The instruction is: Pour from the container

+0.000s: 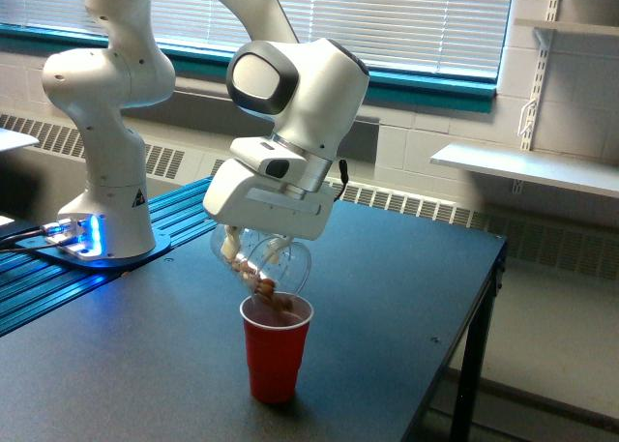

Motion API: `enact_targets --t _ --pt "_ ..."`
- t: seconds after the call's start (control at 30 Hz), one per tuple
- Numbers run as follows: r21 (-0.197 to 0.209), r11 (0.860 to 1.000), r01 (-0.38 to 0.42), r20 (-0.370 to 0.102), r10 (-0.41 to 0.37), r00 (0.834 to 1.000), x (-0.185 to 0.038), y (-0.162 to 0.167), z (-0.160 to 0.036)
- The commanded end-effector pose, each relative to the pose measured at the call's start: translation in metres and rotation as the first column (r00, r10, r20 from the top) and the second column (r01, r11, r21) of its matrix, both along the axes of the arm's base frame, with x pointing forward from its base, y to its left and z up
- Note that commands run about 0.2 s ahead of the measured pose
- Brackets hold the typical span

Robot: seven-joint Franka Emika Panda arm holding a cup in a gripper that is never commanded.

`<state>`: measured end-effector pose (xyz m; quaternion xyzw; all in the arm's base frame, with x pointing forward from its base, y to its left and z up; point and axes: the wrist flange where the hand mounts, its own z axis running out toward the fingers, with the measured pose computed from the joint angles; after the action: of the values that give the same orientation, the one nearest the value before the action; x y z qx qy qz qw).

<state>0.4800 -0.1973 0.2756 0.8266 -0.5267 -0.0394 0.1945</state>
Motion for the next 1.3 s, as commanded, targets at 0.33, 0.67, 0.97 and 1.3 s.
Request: enact_targets --t 0.33,0.67,0.97,1.3 --pt "0.021 1.000 -0.015 -0.039 0.016 0.999 0.009 0.001 0.006" --pt "0.043 0.999 -0.016 -0.067 0.018 0.998 0.015 -0.004 0.011" --pt "0.063 0.998 -0.016 -0.090 0.022 0.996 0.018 -0.009 0.012" --pt "0.108 0.994 -0.036 -0.091 0.046 0.995 0.016 -0.013 0.021"
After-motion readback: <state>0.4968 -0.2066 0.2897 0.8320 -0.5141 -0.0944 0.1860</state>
